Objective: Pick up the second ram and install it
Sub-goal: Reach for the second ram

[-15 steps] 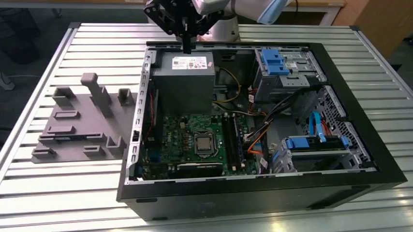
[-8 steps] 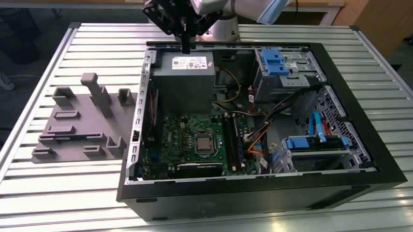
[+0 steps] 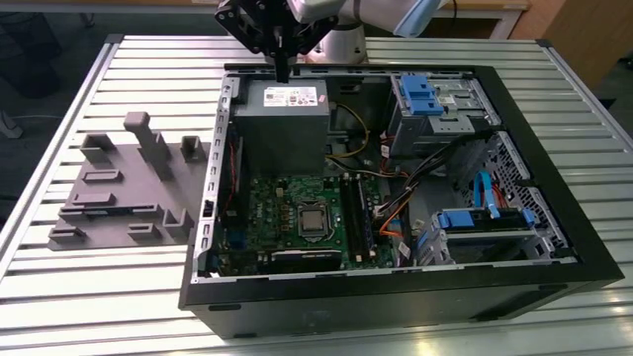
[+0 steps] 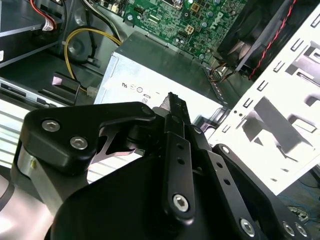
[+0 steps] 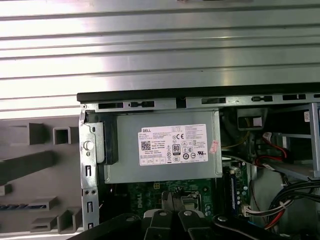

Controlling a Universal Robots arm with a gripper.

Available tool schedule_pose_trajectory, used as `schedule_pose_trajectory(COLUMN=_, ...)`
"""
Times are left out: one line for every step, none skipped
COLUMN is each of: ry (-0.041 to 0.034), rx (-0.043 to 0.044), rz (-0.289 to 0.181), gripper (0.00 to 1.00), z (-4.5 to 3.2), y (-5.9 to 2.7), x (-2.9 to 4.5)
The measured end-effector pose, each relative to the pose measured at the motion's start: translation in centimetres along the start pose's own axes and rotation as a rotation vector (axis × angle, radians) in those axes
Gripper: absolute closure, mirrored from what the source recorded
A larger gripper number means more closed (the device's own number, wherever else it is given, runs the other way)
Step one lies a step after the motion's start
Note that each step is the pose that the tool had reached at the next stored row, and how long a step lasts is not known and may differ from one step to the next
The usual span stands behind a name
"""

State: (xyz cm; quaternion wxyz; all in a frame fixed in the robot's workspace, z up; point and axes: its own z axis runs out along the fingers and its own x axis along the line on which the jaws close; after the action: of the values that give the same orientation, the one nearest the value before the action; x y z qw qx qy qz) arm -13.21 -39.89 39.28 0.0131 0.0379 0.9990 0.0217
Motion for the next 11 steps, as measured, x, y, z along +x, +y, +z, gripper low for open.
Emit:
schedule_pose_trajectory(ry=0.0, rx=0.0, rz=0.0, gripper=0.89, z=0.0, y=-0.01, x=0.05)
schedule_pose_trajectory(ry=0.0, rx=0.0, rz=0.0, gripper=0.89, z=0.0, y=-0.01, x=0.11)
schedule_pose_trajectory(ry=0.0, rx=0.0, rz=0.0, gripper=0.89, z=0.0, y=-0.01, x=0.16)
schedule_pose_trajectory(ry=-0.0001, rx=-0.0001, rz=0.0, gripper=0.89, z=0.01, y=-0.02, x=0.22)
schedule_pose_trajectory(ry=0.0, rx=0.0, rz=0.0, gripper=0.89, z=0.0, y=-0.02, x=0.28)
schedule_pose_trajectory(ry=0.0, rx=0.0, rz=0.0, gripper=0.89, z=0.0, y=-0.03, x=0.34)
schedule_pose_trajectory(ry=0.0, rx=0.0, rz=0.0, gripper=0.89, z=0.01, y=-0.03, x=0.41)
schedule_pose_trajectory(ry=0.0, rx=0.0001, rz=0.0, gripper=0.89, z=0.0, y=-0.04, x=0.5)
schedule_pose_trajectory(ry=0.0, rx=0.0, rz=0.0, gripper=0.89, z=0.0, y=-0.05, x=0.59)
schedule_pose_trajectory(ry=0.0, rx=0.0, rz=0.0, gripper=0.89, z=0.01, y=-0.05, x=0.65)
schedule_pose_trajectory(ry=0.0, rx=0.0, rz=0.0, gripper=0.89, z=0.01, y=-0.06, x=0.72)
